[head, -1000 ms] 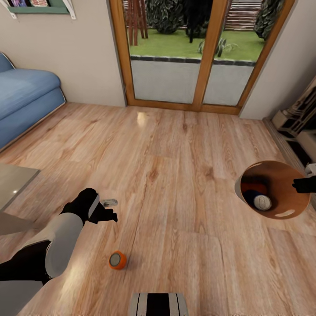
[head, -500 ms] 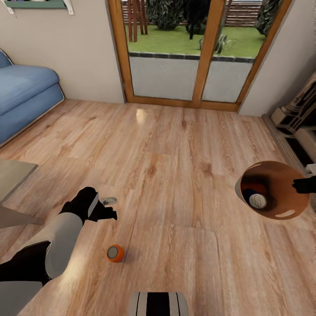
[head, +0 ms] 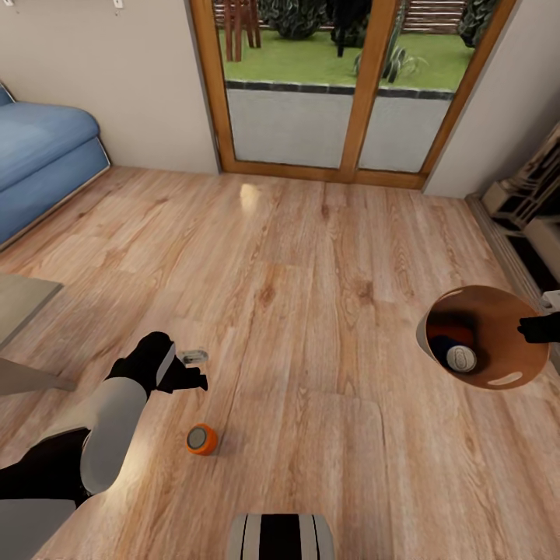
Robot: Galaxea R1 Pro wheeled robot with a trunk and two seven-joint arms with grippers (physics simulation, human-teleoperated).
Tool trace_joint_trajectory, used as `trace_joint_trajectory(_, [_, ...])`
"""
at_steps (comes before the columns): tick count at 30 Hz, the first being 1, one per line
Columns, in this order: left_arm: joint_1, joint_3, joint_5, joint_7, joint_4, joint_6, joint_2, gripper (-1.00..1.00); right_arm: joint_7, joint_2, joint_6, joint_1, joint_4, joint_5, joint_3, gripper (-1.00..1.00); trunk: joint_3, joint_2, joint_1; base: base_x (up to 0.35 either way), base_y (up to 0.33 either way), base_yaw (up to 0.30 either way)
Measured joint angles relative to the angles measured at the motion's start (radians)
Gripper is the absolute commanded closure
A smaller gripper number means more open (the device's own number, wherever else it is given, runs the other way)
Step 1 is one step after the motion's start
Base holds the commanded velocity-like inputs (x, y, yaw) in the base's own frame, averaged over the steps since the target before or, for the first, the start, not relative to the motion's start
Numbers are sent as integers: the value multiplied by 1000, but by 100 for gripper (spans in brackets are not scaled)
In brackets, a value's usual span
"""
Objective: Put the three can of soda from the living room inside the tash can in the kitchen.
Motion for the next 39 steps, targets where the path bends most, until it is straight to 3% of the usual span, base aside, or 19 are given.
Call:
trace_joint_trajectory(19, [2, -22, -1, -1, -4, 0, -1, -100, 1, 0, 0, 0, -1, -1, 0, 100, -50, -2, 4, -6, 0, 0])
trace_joint_trajectory(28, [3, -33, -1, -6, -33, 0, -1, -100, 0, 0, -1, 1, 0, 1, 30, 100, -53, -2, 4, -166, -25, 0])
trace_joint_trajectory(39, [3, -34, 0, -6, -34, 0, -2, -100, 0, 0, 0, 1, 0, -7, 35, 100, -53, -2, 4, -10, -83, 0])
